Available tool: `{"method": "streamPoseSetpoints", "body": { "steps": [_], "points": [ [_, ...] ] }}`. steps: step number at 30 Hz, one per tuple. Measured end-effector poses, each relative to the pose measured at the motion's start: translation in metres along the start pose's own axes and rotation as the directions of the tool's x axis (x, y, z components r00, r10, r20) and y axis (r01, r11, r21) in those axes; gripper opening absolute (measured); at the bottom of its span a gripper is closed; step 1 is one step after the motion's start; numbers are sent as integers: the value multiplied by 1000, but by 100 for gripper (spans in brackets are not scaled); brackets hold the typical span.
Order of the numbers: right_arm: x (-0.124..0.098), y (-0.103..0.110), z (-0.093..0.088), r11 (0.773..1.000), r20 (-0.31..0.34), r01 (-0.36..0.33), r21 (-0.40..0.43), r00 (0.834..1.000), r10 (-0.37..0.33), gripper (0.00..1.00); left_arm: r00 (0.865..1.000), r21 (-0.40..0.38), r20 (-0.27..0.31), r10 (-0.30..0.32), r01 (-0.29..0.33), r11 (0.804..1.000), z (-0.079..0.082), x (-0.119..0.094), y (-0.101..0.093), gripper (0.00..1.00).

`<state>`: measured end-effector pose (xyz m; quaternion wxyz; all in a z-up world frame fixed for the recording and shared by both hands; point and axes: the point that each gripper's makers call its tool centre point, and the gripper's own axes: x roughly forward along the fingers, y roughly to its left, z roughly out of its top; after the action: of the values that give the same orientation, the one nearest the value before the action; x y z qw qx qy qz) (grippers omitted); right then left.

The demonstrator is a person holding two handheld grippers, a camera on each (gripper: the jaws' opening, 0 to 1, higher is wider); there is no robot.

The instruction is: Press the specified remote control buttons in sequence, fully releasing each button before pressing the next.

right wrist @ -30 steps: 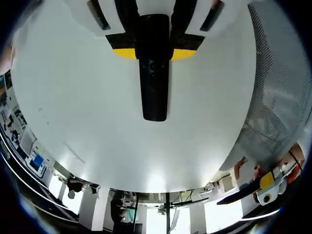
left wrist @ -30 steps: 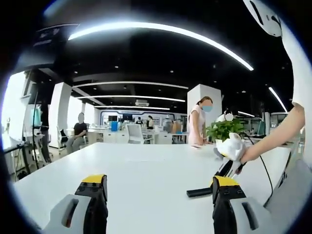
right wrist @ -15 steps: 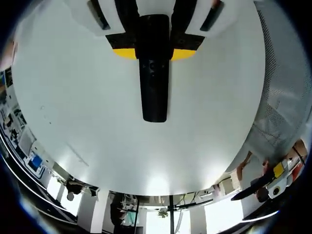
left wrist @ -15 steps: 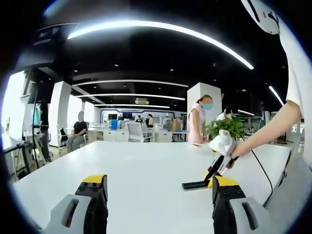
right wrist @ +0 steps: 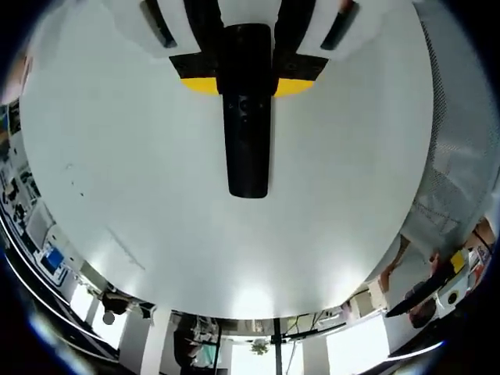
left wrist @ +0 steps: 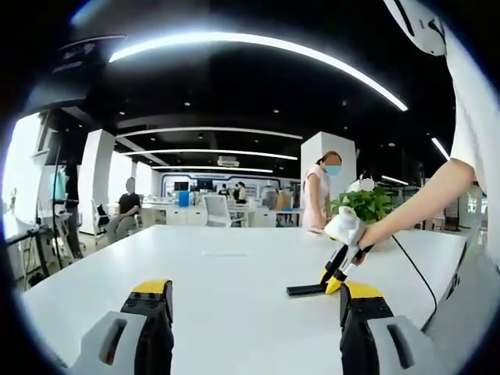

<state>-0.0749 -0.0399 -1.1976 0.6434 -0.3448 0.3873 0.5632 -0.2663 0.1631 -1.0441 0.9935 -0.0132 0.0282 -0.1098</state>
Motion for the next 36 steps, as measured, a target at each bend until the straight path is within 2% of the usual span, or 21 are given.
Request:
{"method": "streamPoseSetpoints", "body": {
  "steps": [11,19,21,23,26,28,31,32,34,36],
  "points": [
    [2,-19,4,1000,-1,-7,-9,1000,7,21,1000,-1,-1,0,0,1000,0,1,0,91],
    [1,-18,4,1000,22,-11,1,1000,11,22,1000,-6,0,6,-6,1000,0,0,2,90],
    [0,-17,6,999,54,-23,38,998,20,22,1000,-5,-1,4,-4,1000,0,0,1,90],
    [-1,-16,9,988,107,-52,143,994,37,24,1000,-5,-4,3,-3,1000,0,0,0,90],
    [-4,-15,14,949,213,-116,294,976,53,29,1000,-5,-6,3,-3,1000,1,0,0,90],
    [-6,-19,17,922,272,-122,367,962,19,35,1000,-6,-6,3,-3,1000,1,0,-1,90],
    [-12,-27,18,912,329,-68,404,941,-75,43,1000,-5,-10,2,-2,1000,1,1,-1,89],
    [-16,-29,19,899,354,-52,436,928,-119,44,1000,-7,-13,1,-1,1000,1,1,-1,89],
    [-23,-29,21,889,389,-33,457,906,-166,48,1000,-10,-15,-1,1,1000,1,1,-2,89],
    [-31,-32,19,877,410,12,481,880,-237,59,1000,-8,-17,-3,3,1000,1,1,-3,89]
  ]
}}
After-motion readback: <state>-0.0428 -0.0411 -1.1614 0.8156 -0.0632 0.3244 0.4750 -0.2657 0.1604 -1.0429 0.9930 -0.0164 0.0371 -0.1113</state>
